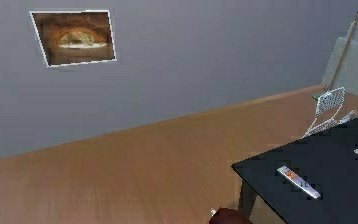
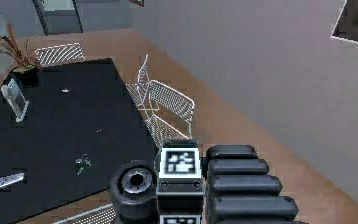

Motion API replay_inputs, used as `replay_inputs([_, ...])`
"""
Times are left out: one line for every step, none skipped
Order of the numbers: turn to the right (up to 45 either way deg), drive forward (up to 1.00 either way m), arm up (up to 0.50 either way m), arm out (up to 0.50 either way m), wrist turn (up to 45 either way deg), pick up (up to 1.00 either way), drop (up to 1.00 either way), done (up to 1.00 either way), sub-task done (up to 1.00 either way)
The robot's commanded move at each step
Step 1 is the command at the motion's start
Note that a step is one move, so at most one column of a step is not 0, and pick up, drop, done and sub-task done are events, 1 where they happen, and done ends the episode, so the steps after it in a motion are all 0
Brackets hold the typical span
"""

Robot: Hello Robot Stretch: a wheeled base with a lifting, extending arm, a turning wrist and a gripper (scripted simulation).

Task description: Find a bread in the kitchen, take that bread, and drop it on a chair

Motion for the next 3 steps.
replay_inputs([-9.0, 0.0, 0.0, 0.0, 0.0, 0.0, 0.0, 0.0, 0.0])
replay_inputs([0.0, 0.0, 0.0, 0.34, 0.0, 0.0, 0.0, 0.0, 0.0])
replay_inputs([0.0, 0.0, 0.0, 0.0, 39.0, 0.0, 0.0, 0.0, 0.0])
